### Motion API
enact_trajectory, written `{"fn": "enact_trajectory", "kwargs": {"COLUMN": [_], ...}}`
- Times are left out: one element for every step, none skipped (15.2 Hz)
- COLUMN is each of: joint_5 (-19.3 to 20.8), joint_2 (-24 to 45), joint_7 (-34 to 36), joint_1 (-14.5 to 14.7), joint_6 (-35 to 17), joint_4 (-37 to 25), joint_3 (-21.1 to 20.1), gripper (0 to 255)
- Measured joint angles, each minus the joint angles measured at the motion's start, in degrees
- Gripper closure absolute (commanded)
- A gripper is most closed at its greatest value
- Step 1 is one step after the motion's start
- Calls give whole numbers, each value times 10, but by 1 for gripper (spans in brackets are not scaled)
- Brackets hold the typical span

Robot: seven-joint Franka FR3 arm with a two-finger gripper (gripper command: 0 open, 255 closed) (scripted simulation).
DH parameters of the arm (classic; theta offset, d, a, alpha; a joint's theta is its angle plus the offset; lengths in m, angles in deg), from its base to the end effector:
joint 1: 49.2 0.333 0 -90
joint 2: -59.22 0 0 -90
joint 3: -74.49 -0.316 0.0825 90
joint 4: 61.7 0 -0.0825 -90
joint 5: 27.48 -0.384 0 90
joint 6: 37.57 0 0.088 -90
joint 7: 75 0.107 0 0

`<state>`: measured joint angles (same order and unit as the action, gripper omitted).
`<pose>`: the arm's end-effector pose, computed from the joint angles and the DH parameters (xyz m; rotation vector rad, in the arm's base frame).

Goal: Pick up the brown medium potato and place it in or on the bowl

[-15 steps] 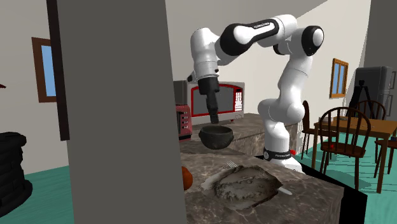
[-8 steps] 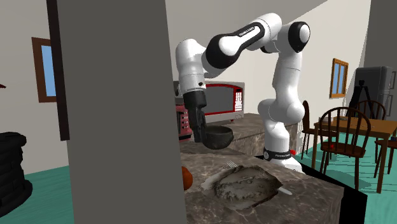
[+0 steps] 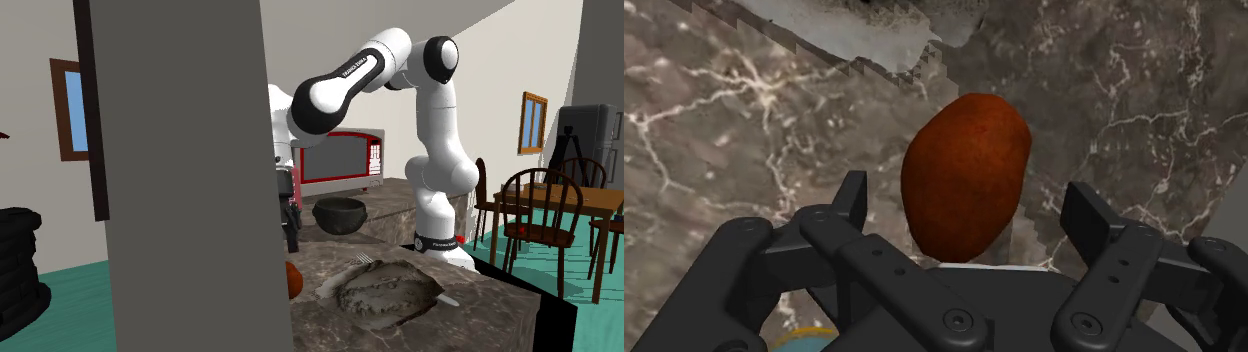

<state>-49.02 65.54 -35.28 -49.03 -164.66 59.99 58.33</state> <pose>0.5324 0.1664 0.3627 -2.7041 0.8967 0.2405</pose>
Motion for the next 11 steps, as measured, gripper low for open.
{"fn": "enact_trajectory", "kwargs": {"joint_5": [-1,-1,-1,-2,-2,-2,-2,-2,-2,-2,-2], "joint_2": [6,14,20,24,27,34,36,37,37,37,39], "joint_7": [1,4,4,5,5,4,4,5,4,5,5], "joint_1": [1,2,4,5,7,8,9,10,10,11,11], "joint_6": [-8,-15,-23,-30,-36,-45,-51,-54,-56,-58,-59], "joint_4": [2,0,2,4,6,4,5,6,7,7,5], "joint_3": [0,-1,-2,-3,-4,-4,-5,-6,-6,-6,-6], "gripper": [0,0,0,0,0,0,0,0,0,0,0]}}
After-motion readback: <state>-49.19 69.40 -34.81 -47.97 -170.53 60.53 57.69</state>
